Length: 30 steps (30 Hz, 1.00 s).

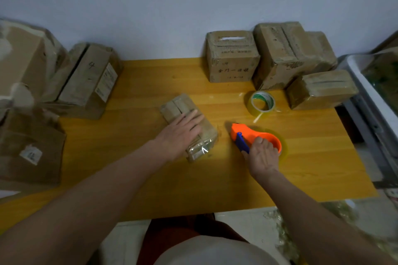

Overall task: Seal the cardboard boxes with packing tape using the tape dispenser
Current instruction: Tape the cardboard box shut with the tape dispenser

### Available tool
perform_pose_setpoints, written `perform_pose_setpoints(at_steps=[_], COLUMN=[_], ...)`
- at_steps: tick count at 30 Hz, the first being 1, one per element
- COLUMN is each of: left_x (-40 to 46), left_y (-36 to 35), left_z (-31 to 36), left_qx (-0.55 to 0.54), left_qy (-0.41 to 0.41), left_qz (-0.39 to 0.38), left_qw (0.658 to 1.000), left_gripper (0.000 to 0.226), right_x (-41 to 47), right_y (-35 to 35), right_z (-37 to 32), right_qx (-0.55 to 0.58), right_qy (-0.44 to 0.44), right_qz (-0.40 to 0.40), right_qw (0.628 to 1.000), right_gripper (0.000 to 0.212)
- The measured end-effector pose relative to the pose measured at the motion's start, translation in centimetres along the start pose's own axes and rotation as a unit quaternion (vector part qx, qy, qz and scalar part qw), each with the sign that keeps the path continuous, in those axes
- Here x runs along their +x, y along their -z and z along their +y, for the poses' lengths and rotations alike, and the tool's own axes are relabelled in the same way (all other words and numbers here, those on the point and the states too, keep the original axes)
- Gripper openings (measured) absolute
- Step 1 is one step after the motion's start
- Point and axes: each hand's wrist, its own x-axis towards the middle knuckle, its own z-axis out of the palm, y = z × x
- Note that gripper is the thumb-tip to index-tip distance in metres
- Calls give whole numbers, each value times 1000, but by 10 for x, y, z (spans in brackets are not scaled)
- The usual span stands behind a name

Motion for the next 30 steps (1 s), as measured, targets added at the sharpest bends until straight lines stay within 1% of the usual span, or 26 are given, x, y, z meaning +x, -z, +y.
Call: perform_pose_setpoints(at_steps=[2, 3, 5, 6, 7, 8, 9, 10, 11, 12, 14, 15, 17, 19, 21, 23, 24, 26, 28, 30], left_x=[9, 11, 13, 13, 13, 13, 13, 13, 12, 11, 7, 4, -1, -7, -11, -13, -13, -12, -11, -10], left_y=[5, 6, 7, 7, 6, 6, 4, 2, 0, -4, -12, -15, -18, -20, -22, -24, -25, -26, -27, -27], left_z=[2, 3, 3, 3, 5, 7, 9, 12, 15, 18, 23, 25, 23, 17, 13, 13, 14, 14, 14, 14], left_qx=[-14, -14, 5, 19, 33, 45, 49, 43, 26, 1, -45, -66, -110, -146, -162, -170, -174, -174, -168, -152], left_qy=[8, 22, 57, 71, 81, 88, 96, 108, 124, 139, 159, 163, 165, 157, 143, 139, 141, 145, 144, 144], left_qz=[-30, -30, -33, -40, -44, -43, -38, -29, -22, -19, -6, 2, 8, 15, 26, 37, 38, 38, 39, 36], left_qw=[999, 999, 998, 996, 995, 994, 993, 993, 992, 990, 986, 984, 980, 977, 976, 975, 974, 973, 974, 977], left_gripper=[90, 99, 124, 133, 137, 136, 134, 132, 131, 131, 133, 134, 137, 136, 132, 129, 129, 130, 131, 133], right_x=[-1, -1, 0, 1, 3, 4, 4, 2, -1, -5, -13, -15, -13, -8, -2, 7, 11, 18, 25, 31], right_y=[-6, -9, -10, -7, -3, 2, 7, 12, 17, 21, 23, 19, 10, 6, 5, 7, 9, 20, 30, 32], right_z=[1, 2, 3, 3, 3, 3, 2, -2, -9, -18, -41, -50, -61, -63, -65, -68, -70, -73, -75, -77], right_qx=[21, 31, 34, 36, 43, 76, 133, 196, 247, 277, 291, 276, 222, 193, 194, 224, 261, 381, 492, 548], right_qy=[9, 17, 26, 28, 38, 59, 88, 125, 178, 240, 351, 389, 418, 411, 395, 377, 362, 305, 222, 176], right_qz=[-11, -26, -58, -59, -33, 18, 92, 166, 217, 234, 208, 200, 197, 186, 170, 134, 104, 45, -35, -101], right_qw=[1000, 999, 997, 997, 998, 995, 983, 958, 928, 900, 865, 856, 859, 871, 882, 889, 889, 872, 841, 812], right_gripper=[57, 61, 66, 65, 60, 50, 36, 23, 17, 19, 31, 35, 41, 49, 44, 40, 39, 36, 34, 29])
